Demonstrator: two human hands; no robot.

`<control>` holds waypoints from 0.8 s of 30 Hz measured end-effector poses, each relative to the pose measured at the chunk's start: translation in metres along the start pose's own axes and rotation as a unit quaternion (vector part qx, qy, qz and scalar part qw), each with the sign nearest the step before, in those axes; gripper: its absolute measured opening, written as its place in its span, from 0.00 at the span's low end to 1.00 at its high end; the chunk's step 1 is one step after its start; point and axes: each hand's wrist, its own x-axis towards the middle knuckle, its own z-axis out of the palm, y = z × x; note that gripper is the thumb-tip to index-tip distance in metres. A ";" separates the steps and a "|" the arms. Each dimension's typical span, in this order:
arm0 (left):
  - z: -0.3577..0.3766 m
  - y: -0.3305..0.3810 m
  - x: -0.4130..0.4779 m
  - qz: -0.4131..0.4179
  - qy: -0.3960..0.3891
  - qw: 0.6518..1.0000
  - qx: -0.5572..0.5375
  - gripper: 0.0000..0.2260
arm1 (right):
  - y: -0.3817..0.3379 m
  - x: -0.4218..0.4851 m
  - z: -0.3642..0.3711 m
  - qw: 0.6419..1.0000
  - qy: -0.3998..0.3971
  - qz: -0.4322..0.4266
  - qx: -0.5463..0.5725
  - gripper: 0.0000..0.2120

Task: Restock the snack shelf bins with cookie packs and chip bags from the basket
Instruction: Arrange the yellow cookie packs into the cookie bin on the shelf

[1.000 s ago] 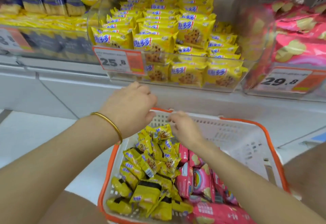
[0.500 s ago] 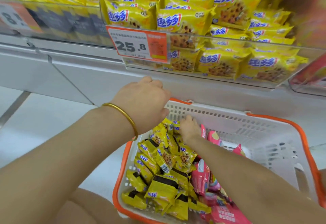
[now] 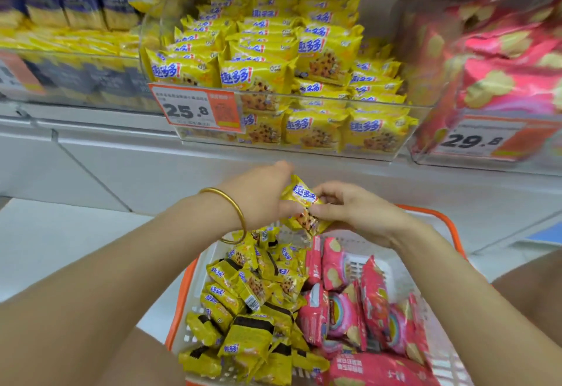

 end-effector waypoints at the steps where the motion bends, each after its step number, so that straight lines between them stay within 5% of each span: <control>1: -0.001 0.006 0.001 0.006 0.018 0.999 -0.040 0.26 | -0.010 -0.010 -0.001 1.000 0.002 -0.015 0.014 0.07; 7: -0.037 0.032 -0.005 0.091 0.209 0.944 -0.240 0.24 | -0.075 -0.051 -0.012 0.983 0.122 -0.137 -0.028 0.15; 12: -0.059 0.021 -0.005 0.132 0.455 0.879 -0.054 0.14 | -0.131 -0.034 -0.033 0.875 0.333 -0.283 -0.209 0.16; 17: -0.054 0.007 0.006 0.098 0.420 0.898 0.092 0.13 | -0.149 0.021 -0.042 0.787 0.364 -0.226 -0.444 0.19; 24: -0.053 0.003 0.012 0.094 0.413 0.901 0.097 0.10 | -0.147 0.041 -0.045 0.736 0.370 -0.250 -0.508 0.18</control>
